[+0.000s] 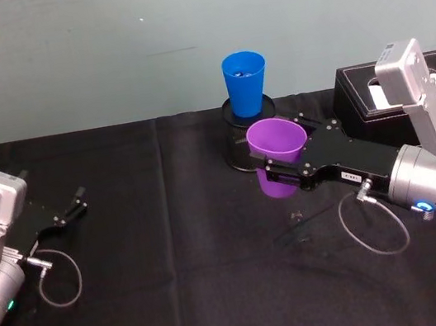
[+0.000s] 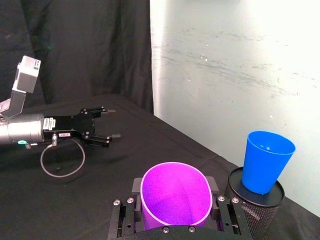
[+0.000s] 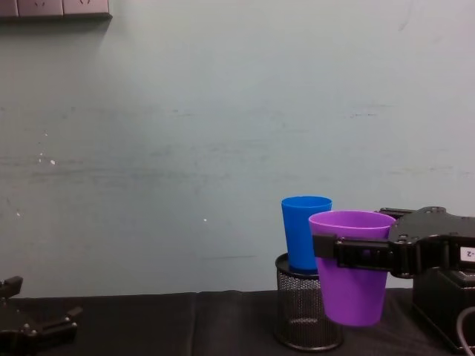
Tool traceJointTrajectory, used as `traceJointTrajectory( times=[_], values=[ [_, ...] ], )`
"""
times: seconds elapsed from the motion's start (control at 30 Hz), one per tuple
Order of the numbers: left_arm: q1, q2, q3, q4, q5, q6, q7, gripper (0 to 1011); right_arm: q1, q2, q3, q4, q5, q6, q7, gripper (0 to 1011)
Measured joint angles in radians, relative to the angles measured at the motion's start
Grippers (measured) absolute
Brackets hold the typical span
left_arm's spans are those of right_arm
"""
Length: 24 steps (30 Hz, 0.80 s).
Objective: Pick up one cup with a gripper and tap it against the other cup.
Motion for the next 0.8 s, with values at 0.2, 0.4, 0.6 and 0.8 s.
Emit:
traceJointTrajectory(
  times=[0.2,0.4,0.6,0.8],
  values=[
    [0.0,0.0,0.0,0.0,0.0,0.0,0.0,1000,0.0,-0.001,0.0,0.0,0.0,-0.001,0.002,741],
    [0.0,0.0,0.0,0.0,0.0,0.0,0.0,1000,0.0,-0.001,0.0,0.0,0.0,-0.002,0.002,741],
    [0.0,0.0,0.0,0.0,0.0,0.0,0.0,1000,0.0,-0.001,0.0,0.0,0.0,-0.002,0.002,741],
    [0.0,0.0,0.0,0.0,0.0,0.0,0.0,1000,0.0,-0.001,0.0,0.0,0.0,-0.002,0.002,741]
  ],
)
